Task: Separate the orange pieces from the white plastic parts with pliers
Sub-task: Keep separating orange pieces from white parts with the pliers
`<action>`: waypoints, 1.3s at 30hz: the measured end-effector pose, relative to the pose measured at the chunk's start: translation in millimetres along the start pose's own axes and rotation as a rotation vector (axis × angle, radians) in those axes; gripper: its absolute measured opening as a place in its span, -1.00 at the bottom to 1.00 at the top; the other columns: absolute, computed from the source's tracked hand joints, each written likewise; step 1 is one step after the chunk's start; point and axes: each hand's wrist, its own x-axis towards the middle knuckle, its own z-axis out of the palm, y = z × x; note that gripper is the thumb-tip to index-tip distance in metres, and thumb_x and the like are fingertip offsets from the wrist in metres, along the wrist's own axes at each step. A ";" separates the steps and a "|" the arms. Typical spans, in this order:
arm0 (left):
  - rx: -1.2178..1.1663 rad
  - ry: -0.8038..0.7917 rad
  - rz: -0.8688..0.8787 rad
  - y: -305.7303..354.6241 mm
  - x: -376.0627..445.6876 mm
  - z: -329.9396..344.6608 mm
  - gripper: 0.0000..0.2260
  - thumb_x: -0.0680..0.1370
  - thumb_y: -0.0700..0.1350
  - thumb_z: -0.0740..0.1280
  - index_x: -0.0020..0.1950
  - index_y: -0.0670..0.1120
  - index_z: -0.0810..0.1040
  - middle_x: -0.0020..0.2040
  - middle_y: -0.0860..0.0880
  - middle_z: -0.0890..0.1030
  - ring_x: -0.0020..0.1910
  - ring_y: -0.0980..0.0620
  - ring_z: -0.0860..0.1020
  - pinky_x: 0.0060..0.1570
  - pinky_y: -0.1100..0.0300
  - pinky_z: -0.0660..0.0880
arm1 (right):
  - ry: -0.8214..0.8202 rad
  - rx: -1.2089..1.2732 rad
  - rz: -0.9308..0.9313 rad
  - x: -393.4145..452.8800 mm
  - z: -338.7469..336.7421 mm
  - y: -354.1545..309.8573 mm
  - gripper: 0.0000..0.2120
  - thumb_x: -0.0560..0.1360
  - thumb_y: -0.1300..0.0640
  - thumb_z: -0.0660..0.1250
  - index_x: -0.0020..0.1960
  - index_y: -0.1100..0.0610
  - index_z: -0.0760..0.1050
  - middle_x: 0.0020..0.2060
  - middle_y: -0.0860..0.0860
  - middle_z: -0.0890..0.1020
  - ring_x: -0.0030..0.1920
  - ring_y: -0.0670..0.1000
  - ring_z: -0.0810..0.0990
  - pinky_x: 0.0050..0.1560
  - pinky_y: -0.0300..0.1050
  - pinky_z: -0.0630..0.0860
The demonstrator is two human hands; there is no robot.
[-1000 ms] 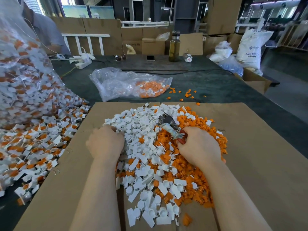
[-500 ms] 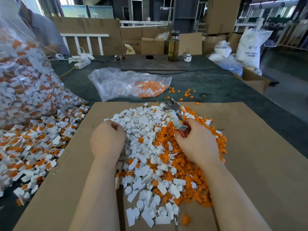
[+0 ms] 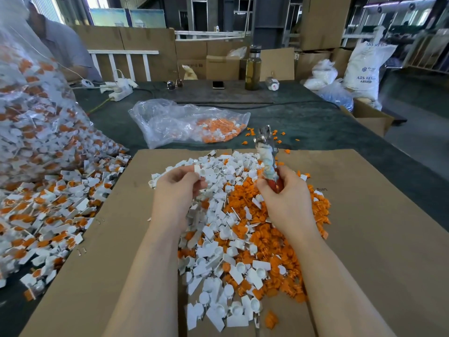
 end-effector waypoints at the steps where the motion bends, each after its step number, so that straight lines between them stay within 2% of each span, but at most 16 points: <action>1: -0.021 -0.005 -0.008 0.2 -0.9 3.5 -0.87 0.60 -0.25 0.32 -0.04 -0.04 0.58 -0.28 0.02 0.72 -0.29 0.14 0.68 -0.21 0.25 0.56 | 0.009 0.012 -0.013 0.0 0.5 0.3 -0.94 0.54 0.04 0.33 -0.08 -0.09 0.47 -0.25 -0.18 0.57 -0.25 -0.19 0.52 -0.30 -0.30 0.34; 5: -0.131 -0.035 -0.015 0.7 -6.6 13.9 -0.90 0.58 -0.27 0.34 -0.04 -0.08 0.57 -0.25 -0.01 0.73 -0.22 0.09 0.71 -0.15 0.22 0.56 | 0.045 0.038 -0.048 0.4 1.5 2.4 -0.96 0.53 0.03 0.35 -0.04 -0.04 0.49 -0.20 -0.12 0.55 -0.22 -0.15 0.50 -0.26 -0.30 0.33; 8: -0.119 -0.096 0.023 -1.6 -11.8 17.5 -0.92 0.51 -0.23 0.45 -0.12 -0.07 0.62 -0.27 0.00 0.72 -0.24 0.08 0.68 -0.13 0.19 0.56 | 0.067 0.071 -0.081 -0.3 1.4 -0.4 -0.85 0.53 0.06 0.37 -0.15 -0.11 0.43 -0.33 -0.24 0.53 -0.31 -0.21 0.48 -0.37 -0.39 0.35; 11: -0.080 -0.156 0.056 -3.9 -16.9 21.9 -0.92 0.47 -0.21 0.50 -0.18 -0.09 0.64 -0.34 0.01 0.66 -0.29 0.07 0.60 -0.17 0.21 0.55 | 0.056 0.102 -0.115 -2.4 1.5 -3.4 -0.77 0.53 0.11 0.37 -0.17 -0.15 0.39 -0.34 -0.41 0.51 -0.31 -0.28 0.49 -0.37 -0.45 0.36; 13: -0.076 -0.178 0.054 -5.0 -19.6 25.8 -0.93 0.48 -0.23 0.49 -0.17 -0.12 0.63 -0.36 0.00 0.65 -0.33 0.09 0.59 -0.23 0.23 0.54 | 0.046 0.140 -0.136 -4.2 2.4 -5.1 -0.78 0.54 0.13 0.36 -0.15 -0.13 0.40 -0.36 -0.39 0.51 -0.35 -0.26 0.49 -0.40 -0.43 0.36; 15: -0.064 -0.203 0.045 -6.0 -22.3 30.1 -0.94 0.49 -0.26 0.46 -0.15 -0.13 0.63 -0.36 -0.02 0.66 -0.35 0.10 0.60 -0.26 0.26 0.53 | 0.030 0.174 -0.148 -5.0 3.7 -7.0 -0.85 0.55 0.14 0.36 -0.10 -0.08 0.44 -0.33 -0.28 0.55 -0.35 -0.22 0.50 -0.38 -0.41 0.40; 19: -0.044 -0.237 0.046 -8.1 -28.2 37.4 -0.90 0.48 -0.28 0.45 -0.14 -0.09 0.66 -0.33 -0.03 0.67 -0.34 0.09 0.62 -0.34 0.31 0.50 | 0.018 0.195 -0.153 -5.7 6.1 -8.8 -0.93 0.54 0.14 0.36 -0.01 0.02 0.50 -0.22 -0.12 0.61 -0.20 -0.14 0.58 -0.24 -0.36 0.48; 21: -0.051 -0.244 0.061 -8.9 -30.0 39.0 -0.90 0.47 -0.30 0.44 -0.16 -0.10 0.66 -0.33 -0.05 0.67 -0.34 0.08 0.62 -0.36 0.33 0.49 | 0.031 0.181 -0.152 -6.3 7.3 -9.0 -0.94 0.54 0.13 0.37 -0.02 0.04 0.50 -0.23 -0.11 0.60 -0.21 -0.13 0.57 -0.27 -0.32 0.48; 24: -0.058 -0.262 0.066 -8.9 -31.6 39.2 -0.94 0.46 -0.29 0.46 -0.17 -0.15 0.64 -0.30 -0.10 0.69 -0.30 0.05 0.66 -0.30 0.28 0.54 | 0.077 0.163 -0.163 -6.5 8.0 -9.5 -0.94 0.54 0.12 0.37 -0.03 0.05 0.50 -0.29 -0.14 0.57 -0.26 -0.19 0.54 -0.31 -0.39 0.42; 28: -0.081 -0.295 0.068 -7.6 -33.3 39.5 -0.95 0.46 -0.29 0.47 -0.16 -0.19 0.64 -0.29 -0.13 0.70 -0.27 0.02 0.69 -0.27 0.30 0.56 | 0.112 0.153 -0.156 -6.8 8.4 -10.0 -0.93 0.53 0.10 0.38 -0.02 0.06 0.51 -0.29 -0.10 0.58 -0.27 -0.08 0.54 -0.34 -0.30 0.46; 33: -0.142 -0.313 0.074 -6.6 -35.1 39.7 -0.95 0.45 -0.32 0.48 -0.15 -0.21 0.64 -0.26 -0.17 0.71 -0.28 0.02 0.70 -0.27 0.31 0.57 | 0.161 0.160 -0.155 -8.7 8.7 -10.8 -0.92 0.53 0.10 0.38 -0.01 0.05 0.50 -0.32 -0.14 0.56 -0.30 -0.17 0.54 -0.36 -0.35 0.43; 39: -0.138 -0.293 0.157 -5.0 -38.9 41.1 -0.90 0.43 -0.34 0.49 -0.22 -0.16 0.67 -0.28 -0.17 0.71 -0.29 0.01 0.70 -0.25 0.30 0.58 | 0.182 0.158 -0.145 -9.8 9.9 -10.0 -0.92 0.53 0.11 0.38 -0.03 0.01 0.48 -0.35 -0.13 0.55 -0.34 -0.13 0.53 -0.39 -0.32 0.43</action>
